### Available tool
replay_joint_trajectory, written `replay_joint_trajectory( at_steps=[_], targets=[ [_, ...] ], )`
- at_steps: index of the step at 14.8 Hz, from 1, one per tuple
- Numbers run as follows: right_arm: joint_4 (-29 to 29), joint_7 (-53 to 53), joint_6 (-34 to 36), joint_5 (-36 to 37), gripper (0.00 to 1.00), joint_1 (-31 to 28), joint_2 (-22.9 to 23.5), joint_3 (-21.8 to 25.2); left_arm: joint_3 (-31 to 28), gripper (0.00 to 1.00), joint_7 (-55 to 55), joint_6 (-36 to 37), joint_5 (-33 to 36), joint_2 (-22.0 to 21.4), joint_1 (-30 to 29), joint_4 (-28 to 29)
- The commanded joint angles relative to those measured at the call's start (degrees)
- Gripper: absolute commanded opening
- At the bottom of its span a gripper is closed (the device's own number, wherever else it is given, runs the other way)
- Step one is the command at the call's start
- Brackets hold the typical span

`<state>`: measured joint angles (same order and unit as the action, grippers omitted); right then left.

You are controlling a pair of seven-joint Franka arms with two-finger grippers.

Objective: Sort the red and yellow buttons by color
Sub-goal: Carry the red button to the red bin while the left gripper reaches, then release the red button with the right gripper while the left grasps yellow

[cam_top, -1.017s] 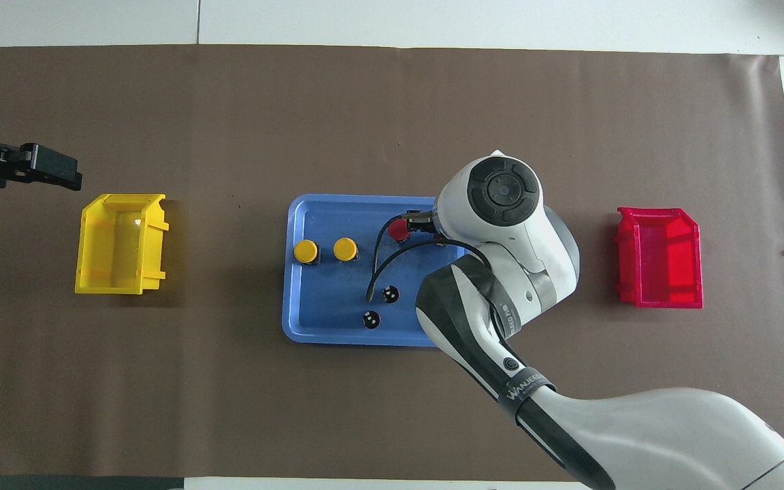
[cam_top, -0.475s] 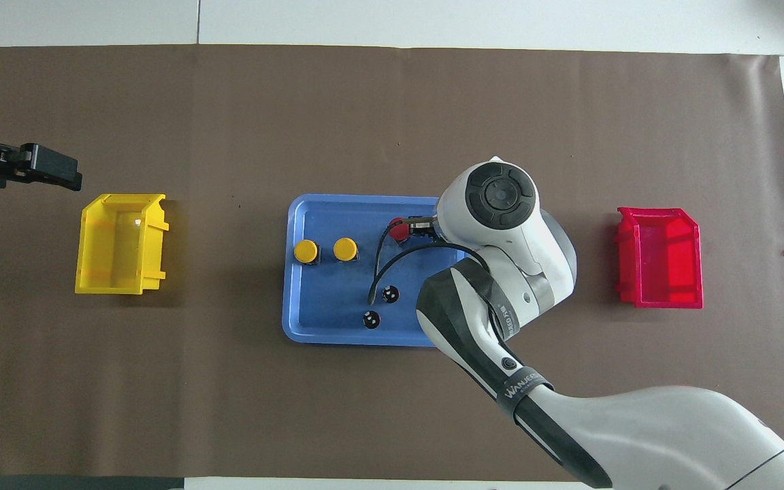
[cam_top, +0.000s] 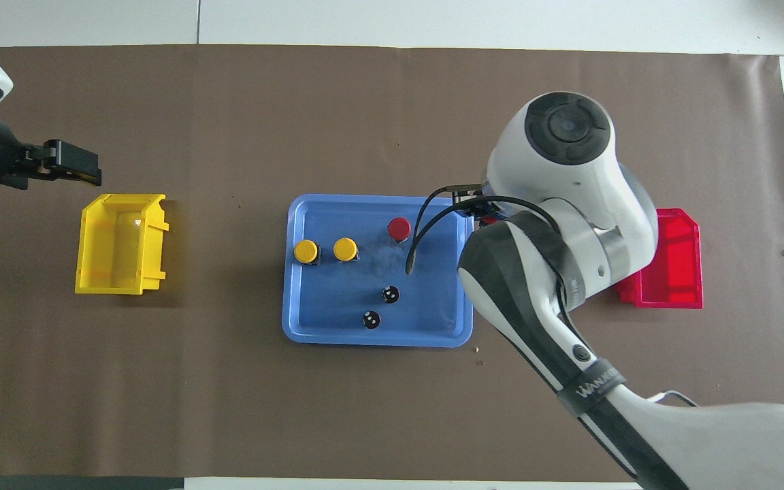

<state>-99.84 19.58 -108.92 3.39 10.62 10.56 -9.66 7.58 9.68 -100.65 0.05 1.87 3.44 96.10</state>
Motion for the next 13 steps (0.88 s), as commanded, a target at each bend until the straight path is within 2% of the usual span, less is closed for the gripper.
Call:
replay_joint_trajectory(
  at_steps=[1,3,5,6,10,13],
  targets=[
    [-17.3,-17.0,-5.0,-1.0,0.12,-11.3,-15.2,-0.5,-0.2,0.92,11.6,-11.3,-0.6,-5.3,7.5,13.7],
    [-24.8,-31.2,-9.5,-6.9,0.12,-19.5,-19.0,-0.4,-0.2,0.83,18.9,-15.8,-0.6,-3.0,12.9,15.5],
    [-30.9,-41.8,-13.7,-9.2,0.12,-25.7,-21.7,-0.3,-0.3,0.79,23.5,-18.5,-0.6,0.4,17.0,15.6],
    [-32.2,-43.9,-14.7,-9.2,0.12,-27.2,-22.2,-0.3,-0.3,0.79,24.7,-19.6,-0.6,2.2,18.0,15.6],
    [-33.0,-44.1,-15.2,-9.4,0.12,-28.5,-22.3,-0.2,-0.4,0.78,27.2,-26.5,-0.5,7.3,21.9,18.5],
    [-35.3,-44.0,-19.9,-9.6,0.12,-28.5,-20.8,-0.2,-0.4,0.77,27.3,-27.9,0.5,8.8,22.9,19.7]
  ],
)
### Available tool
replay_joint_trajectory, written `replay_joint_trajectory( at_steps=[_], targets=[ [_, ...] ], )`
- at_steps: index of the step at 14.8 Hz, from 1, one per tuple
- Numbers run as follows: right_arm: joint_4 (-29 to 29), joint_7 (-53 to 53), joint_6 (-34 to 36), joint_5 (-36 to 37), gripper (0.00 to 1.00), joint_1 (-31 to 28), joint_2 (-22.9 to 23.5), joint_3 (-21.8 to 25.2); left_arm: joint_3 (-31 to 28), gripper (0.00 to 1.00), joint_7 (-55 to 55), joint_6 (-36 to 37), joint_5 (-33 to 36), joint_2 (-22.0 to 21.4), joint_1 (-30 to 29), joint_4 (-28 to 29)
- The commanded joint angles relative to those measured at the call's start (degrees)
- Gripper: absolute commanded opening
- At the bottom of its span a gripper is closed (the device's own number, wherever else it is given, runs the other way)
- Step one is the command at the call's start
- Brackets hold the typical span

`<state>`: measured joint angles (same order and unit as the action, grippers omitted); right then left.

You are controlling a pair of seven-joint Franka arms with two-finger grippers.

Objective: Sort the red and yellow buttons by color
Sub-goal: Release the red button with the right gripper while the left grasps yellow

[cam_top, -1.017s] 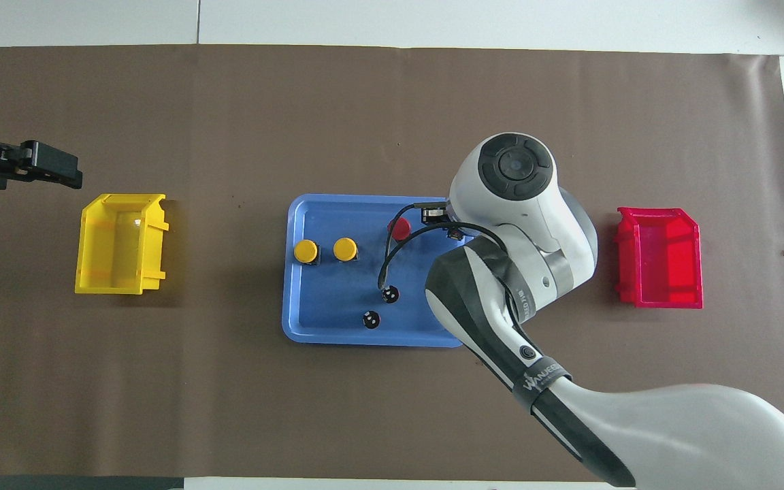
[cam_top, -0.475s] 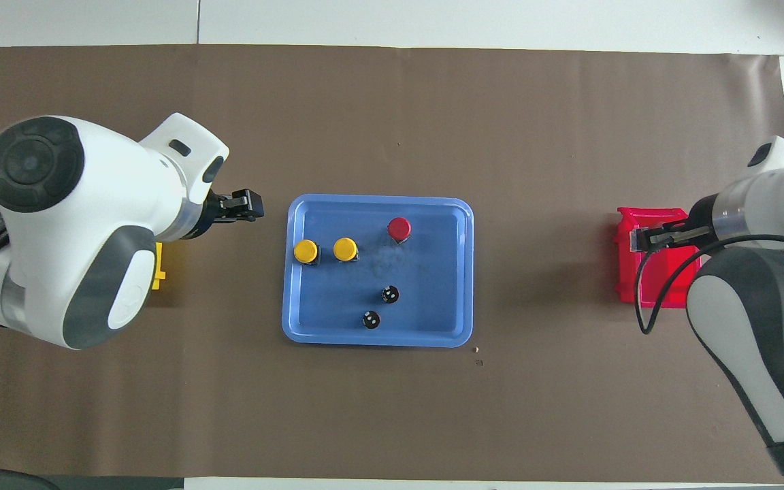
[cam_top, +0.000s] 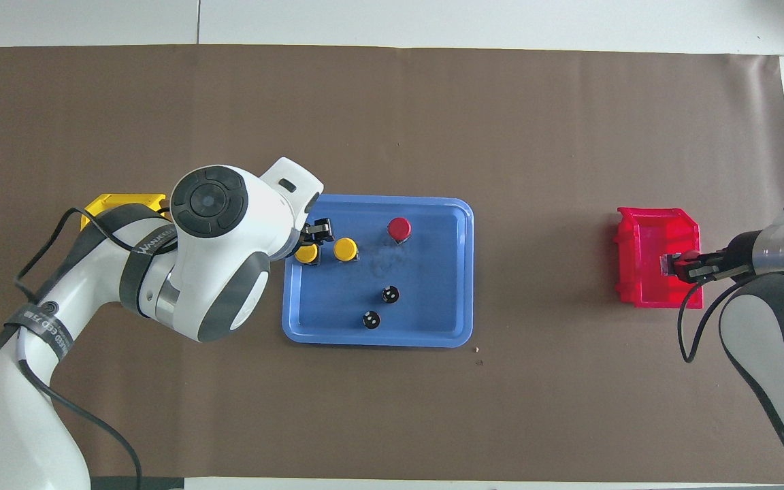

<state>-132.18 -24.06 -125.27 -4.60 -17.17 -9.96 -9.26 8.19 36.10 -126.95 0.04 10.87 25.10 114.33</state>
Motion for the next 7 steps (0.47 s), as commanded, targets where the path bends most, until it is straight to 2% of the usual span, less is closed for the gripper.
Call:
replay_joint_trajectory(
  at_steps=[1,4,5,6,7],
  targets=[
    [-4.0,-0.4,-4.9,-1.6,0.12,-0.8,-0.2,-0.6,-1.0,0.77,0.9,-1.6,0.5,0.3,1.4,1.9],
    [-4.7,-0.4,-5.5,-2.9,0.12,-0.7,1.3,-0.6,-1.0,0.77,1.0,-1.0,0.5,0.2,2.1,2.4],
    [-4.8,-0.4,-6.7,-2.9,0.12,-0.7,2.0,-0.6,-1.0,0.73,1.0,-0.9,0.5,0.2,2.1,2.4],
    [-6.1,-0.7,-8.9,-2.9,0.12,-0.7,2.0,-0.6,-1.0,0.60,1.2,-1.0,0.5,0.2,2.0,2.3],
    [-6.8,-0.7,-9.8,-2.9,0.12,-0.7,1.7,-0.6,-1.0,0.33,1.9,-1.1,0.5,0.3,1.9,2.2]
  ],
)
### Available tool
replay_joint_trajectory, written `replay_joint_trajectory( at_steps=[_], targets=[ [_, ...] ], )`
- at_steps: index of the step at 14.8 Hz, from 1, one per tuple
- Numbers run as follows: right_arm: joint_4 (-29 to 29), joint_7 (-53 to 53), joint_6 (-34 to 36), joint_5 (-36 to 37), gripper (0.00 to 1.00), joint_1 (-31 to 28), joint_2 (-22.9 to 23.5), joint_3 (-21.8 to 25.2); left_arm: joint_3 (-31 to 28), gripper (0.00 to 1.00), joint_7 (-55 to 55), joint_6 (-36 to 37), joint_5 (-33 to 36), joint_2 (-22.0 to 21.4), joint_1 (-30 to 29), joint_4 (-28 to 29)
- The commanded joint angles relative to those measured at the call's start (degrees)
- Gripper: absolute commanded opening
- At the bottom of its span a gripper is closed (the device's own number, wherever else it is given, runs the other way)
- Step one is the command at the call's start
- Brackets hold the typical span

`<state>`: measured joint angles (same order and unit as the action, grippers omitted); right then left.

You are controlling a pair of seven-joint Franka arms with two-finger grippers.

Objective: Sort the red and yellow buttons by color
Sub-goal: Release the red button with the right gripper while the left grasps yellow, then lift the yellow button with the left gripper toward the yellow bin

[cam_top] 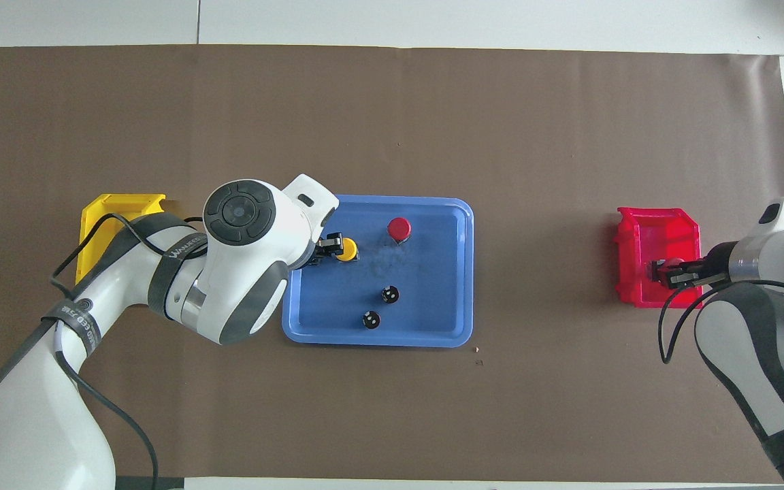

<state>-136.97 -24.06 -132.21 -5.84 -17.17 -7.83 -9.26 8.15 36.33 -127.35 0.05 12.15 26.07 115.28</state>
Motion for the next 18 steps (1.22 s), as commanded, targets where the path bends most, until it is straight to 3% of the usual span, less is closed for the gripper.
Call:
replay_joint_trajectory(
  at_steps=[1,2,4,8,9,10,12,13,15,18],
  targets=[
    [-2.6,-0.9,-3.6,-1.6,0.12,-0.5,-0.5,-0.6,-0.9,0.12,1.9,-1.1,0.5,-1.0,0.6,1.1],
    [-2.9,-0.9,-4.5,-1.6,0.12,-0.4,-0.6,-0.6,-0.9,0.03,2.0,-1.2,0.4,-0.6,0.3,0.6],
    [-3.9,-1.0,-5.6,-1.6,0.12,-0.4,0.1,-0.6,-1.2,0.01,2.1,1.8,0.3,-0.7,-0.3,-3.4],
    [-4.8,-0.7,-6.9,-1.6,0.16,0.0,0.0,-0.6,-1.4,0.01,0.1,21.5,0.0,-3.6,-0.6,-12.8],
    [-4.8,-1.0,-7.2,-1.6,0.32,0.1,0.0,-0.6,-1.6,0.02,-4.2,24.3,0.0,-4.5,-1.5,-13.4],
    [-4.6,-1.2,-7.2,-1.5,0.36,0.0,0.1,-0.6,-2.0,0.02,-8.9,26.1,0.0,-5.5,-4.2,-13.5],
    [-4.4,-1.7,-6.8,-1.5,0.59,0.0,0.1,-0.6,-2.0,0.02,-17.4,28.2,0.0,-8.5,-11.5,-13.3],
    [-3.7,-1.7,-6.4,-1.2,0.66,-0.1,0.2,-0.6,-2.0,0.01,-21.6,28.7,0.0,-9.6,-15.2,-13.3],
    [1.1,-1.8,-1.9,-0.6,0.70,-0.3,1.8,-0.5,-2.1,0.01,-26.0,28.6,0.5,-10.5,-21.0,-12.5],
    [9.9,-1.2,8.8,-0.1,0.80,-0.1,2.6,-0.4,-2.1,0.01,-31.6,24.7,0.5,-12.6,-29.6,-6.4]
  ],
)
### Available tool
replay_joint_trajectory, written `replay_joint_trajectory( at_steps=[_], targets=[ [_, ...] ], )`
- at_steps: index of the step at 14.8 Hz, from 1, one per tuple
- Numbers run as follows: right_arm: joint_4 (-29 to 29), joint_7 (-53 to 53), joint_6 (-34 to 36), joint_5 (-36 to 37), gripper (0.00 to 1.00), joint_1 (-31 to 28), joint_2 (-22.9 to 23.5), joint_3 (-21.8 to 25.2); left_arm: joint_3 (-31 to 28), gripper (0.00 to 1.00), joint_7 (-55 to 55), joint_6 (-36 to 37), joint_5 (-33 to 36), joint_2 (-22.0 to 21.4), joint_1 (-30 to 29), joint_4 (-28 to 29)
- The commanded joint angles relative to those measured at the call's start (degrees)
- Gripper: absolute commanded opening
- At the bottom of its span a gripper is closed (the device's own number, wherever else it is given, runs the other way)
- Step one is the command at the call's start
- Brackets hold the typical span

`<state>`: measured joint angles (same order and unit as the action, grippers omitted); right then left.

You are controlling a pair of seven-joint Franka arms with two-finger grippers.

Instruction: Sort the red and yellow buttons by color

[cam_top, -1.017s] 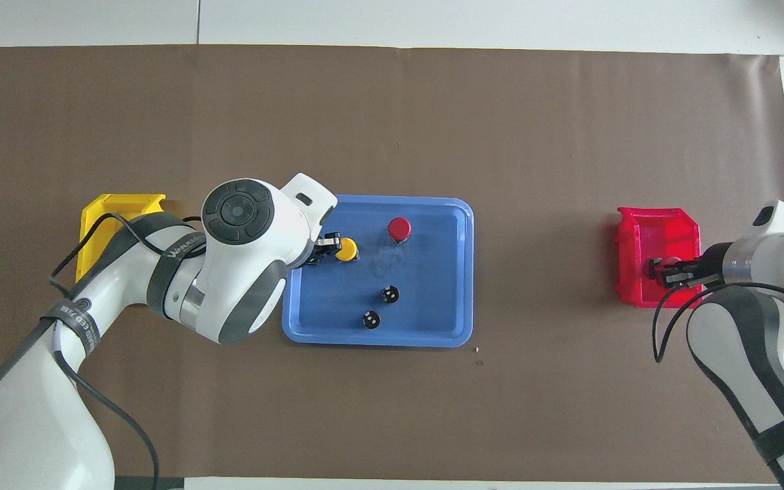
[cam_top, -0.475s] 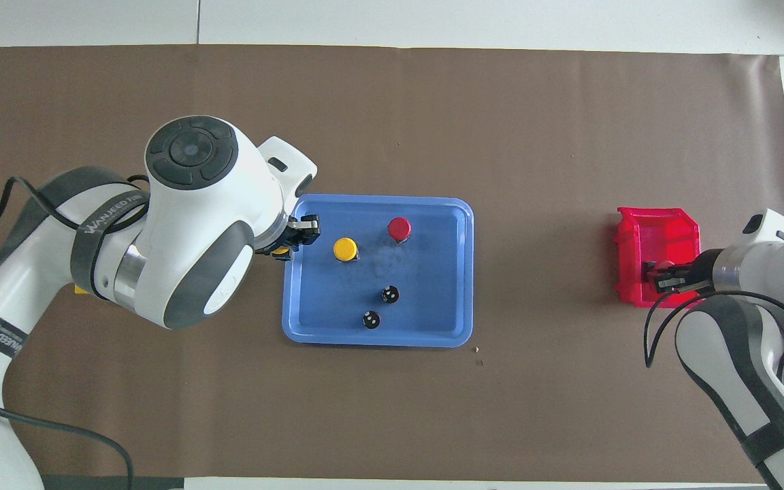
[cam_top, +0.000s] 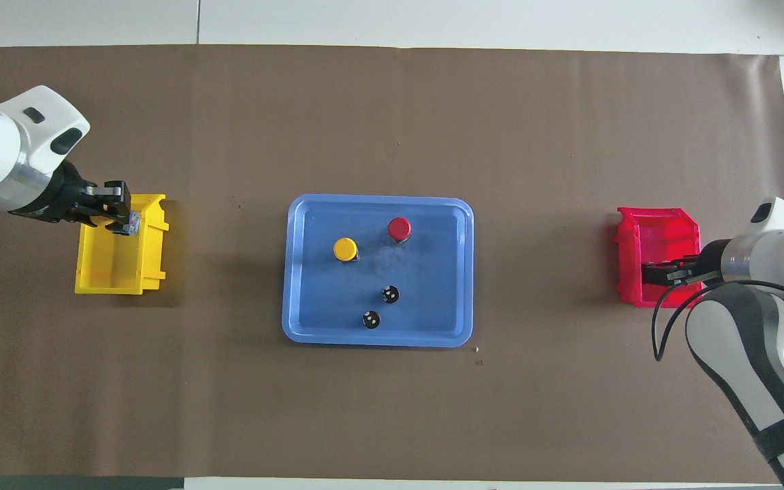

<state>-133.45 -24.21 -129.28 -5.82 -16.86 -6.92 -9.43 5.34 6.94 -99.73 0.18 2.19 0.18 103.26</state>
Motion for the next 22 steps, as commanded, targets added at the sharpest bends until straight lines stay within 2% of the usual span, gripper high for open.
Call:
replay_joint_trajectory(
  at_steps=[1,2,3,6,7,9,11,13,16,17,18,20,22],
  targets=[
    [9.2,-0.1,8.6,-0.1,0.83,0.0,1.7,-0.5,0.7,0.01,-3.3,-6.1,0.3,-3.9,-4.8,8.6],
    [12.4,3.0,11.4,-0.1,0.91,1.2,2.3,-0.8,0.7,0.01,-3.2,-8.2,0.3,-4.6,-5.4,10.8],
    [16.9,7.2,13.9,-0.1,0.94,4.5,4.6,-0.8,0.7,0.01,-3.2,-9.4,0.3,-5.1,-5.5,12.1],
    [25.8,28.1,14.1,0.0,0.96,18.0,9.2,-0.7,0.7,0.01,-3.4,-10.1,0.3,-5.6,-5.4,15.6],
    [30.7,36.5,14.7,1.1,0.97,22.2,12.2,-0.7,0.7,0.01,-3.4,-12.5,0.3,-5.7,-5.3,17.6],
    [42.8,50.0,16.0,6.2,0.97,30.3,21.9,-0.8,0.8,0.01,-3.3,-19.9,0.3,-5.9,-5.3,22.7],
    [52.0,58.3,17.4,10.6,0.97,35.9,31.0,-0.8,0.8,0.01,-3.4,-24.3,0.3,-5.0,-5.3,25.3],
    [53.0,60.2,15.2,14.2,0.99,38.3,35.0,-0.8,0.7,0.01,-3.5,-26.4,0.3,-4.0,-5.4,26.4],
    [49.0,65.0,9.1,15.2,0.99,41.1,36.0,-0.8,0.8,0.05,-2.9,-28.0,0.3,-3.8,-4.8,28.8],
    [47.4,65.1,8.1,15.2,0.99,41.4,36.1,-0.8,0.8,0.13,-3.3,-28.7,0.3,-3.8,-4.9,29.2],
    [45.8,65.1,7.3,15.3,0.98,41.4,36.0,-0.8,0.8,0.16,-3.4,-28.8,0.3,-3.8,-5.2,29.2],
    [43.4,65.1,6.8,15.6,0.93,41.4,35.5,-0.8,0.8,0.48,-3.4,-28.8,0.3,-3.7,-5.3,29.2],
    [42.3,65.2,6.8,15.6,0.91,41.4,35.0,-0.8,0.7,0.58,-3.2,-28.1,0.3,-3.6,-4.8,28.3]
  ],
)
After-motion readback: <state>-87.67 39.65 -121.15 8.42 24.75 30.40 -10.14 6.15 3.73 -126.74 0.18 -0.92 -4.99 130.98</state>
